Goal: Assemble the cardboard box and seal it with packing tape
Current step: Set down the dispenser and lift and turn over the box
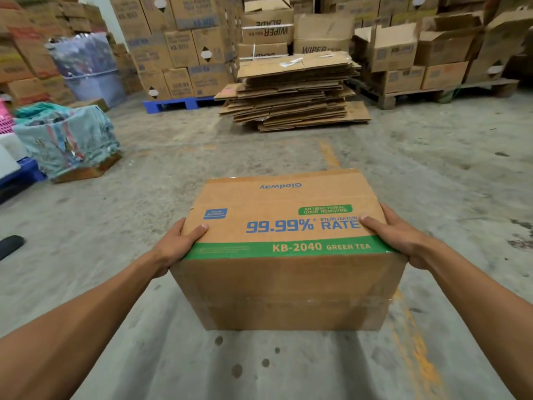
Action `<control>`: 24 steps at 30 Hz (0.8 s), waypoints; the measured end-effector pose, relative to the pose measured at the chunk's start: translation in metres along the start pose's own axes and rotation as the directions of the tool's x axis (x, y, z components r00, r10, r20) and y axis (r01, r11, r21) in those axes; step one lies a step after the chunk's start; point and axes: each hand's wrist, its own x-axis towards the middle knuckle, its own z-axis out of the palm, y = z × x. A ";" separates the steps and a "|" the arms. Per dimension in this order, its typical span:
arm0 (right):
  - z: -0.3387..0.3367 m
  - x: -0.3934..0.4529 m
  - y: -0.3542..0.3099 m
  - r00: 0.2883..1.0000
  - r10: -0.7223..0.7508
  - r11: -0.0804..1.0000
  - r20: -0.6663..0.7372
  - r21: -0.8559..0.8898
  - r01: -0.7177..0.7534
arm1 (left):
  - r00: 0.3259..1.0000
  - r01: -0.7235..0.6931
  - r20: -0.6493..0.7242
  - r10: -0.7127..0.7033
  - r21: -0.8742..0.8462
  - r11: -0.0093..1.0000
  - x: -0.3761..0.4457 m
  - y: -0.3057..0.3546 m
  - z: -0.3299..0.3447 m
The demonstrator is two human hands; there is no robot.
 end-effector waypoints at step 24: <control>0.027 -0.041 0.047 0.873 -0.447 0.892 -0.196 -0.178 0.416 | 0.931 -0.282 -0.208 0.301 0.119 0.952 -0.048 -0.053 0.017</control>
